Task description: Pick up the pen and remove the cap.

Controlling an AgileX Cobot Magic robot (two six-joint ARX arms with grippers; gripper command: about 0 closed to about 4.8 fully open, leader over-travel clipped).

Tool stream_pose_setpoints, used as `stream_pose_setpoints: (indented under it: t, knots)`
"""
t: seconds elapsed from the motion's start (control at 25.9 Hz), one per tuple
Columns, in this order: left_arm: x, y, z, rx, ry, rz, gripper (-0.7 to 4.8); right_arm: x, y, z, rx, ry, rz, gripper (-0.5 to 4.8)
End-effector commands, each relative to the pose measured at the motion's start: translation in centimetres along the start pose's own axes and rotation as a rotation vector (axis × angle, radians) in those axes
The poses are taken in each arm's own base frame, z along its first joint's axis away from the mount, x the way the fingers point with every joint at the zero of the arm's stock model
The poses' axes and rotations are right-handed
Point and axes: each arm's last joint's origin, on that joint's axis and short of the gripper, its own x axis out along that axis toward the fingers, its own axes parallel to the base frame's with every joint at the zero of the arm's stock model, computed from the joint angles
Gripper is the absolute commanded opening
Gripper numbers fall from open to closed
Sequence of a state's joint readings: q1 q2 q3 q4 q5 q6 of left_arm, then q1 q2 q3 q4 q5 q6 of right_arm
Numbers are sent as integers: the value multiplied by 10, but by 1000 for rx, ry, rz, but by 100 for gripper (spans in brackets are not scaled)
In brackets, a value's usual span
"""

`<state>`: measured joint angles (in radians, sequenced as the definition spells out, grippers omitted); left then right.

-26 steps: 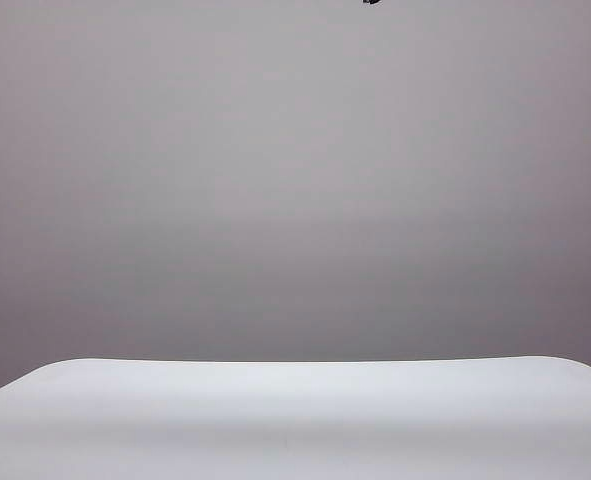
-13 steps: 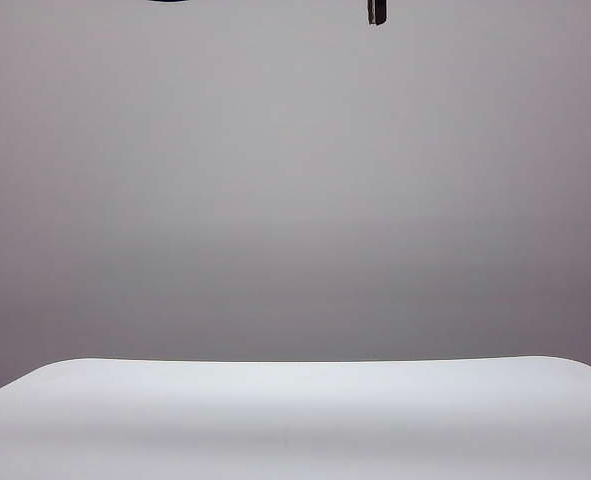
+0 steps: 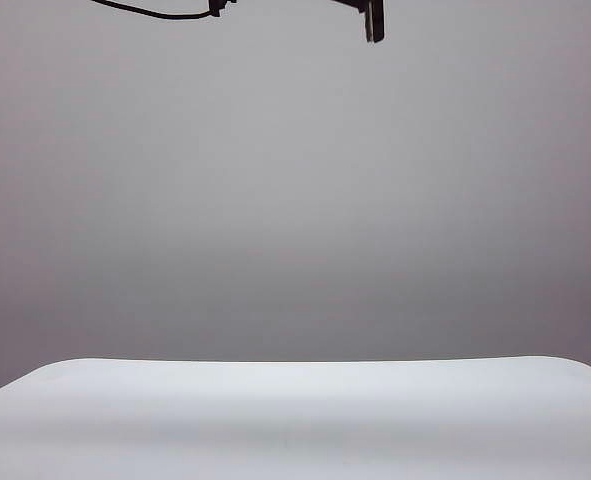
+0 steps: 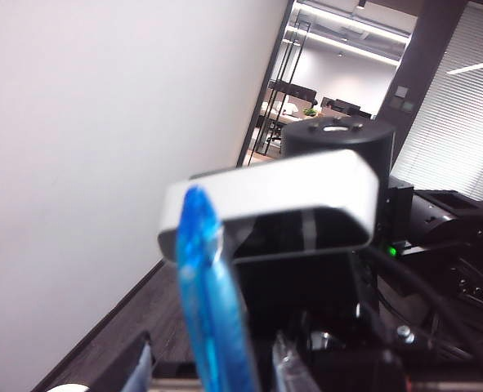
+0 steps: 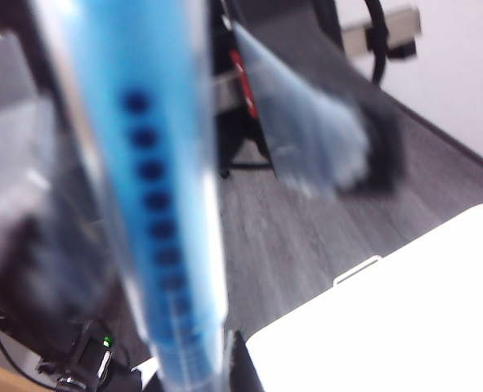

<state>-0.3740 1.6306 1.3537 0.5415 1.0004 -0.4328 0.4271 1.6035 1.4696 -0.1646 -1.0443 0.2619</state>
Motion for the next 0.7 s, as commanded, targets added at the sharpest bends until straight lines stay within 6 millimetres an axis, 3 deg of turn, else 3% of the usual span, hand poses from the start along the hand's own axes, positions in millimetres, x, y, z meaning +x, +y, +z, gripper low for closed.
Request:
stream_pose_setpoints:
  t: [0.04,0.23,0.5,0.7]
  knots:
    - [-1,-2,3,26,-9,-6,183,3,-3,-4,8,27,6,-1]
    - [0,2,-3,-9,20,-8,177,8,-2,-6,8,38,27,-1]
    - [1,6,-8,-37,34,6,11,10,0,-7,13,48,44,-1]
    - [1,6,-6,-15,19,8,-5,9,-3,-15,18,94,7,-1]
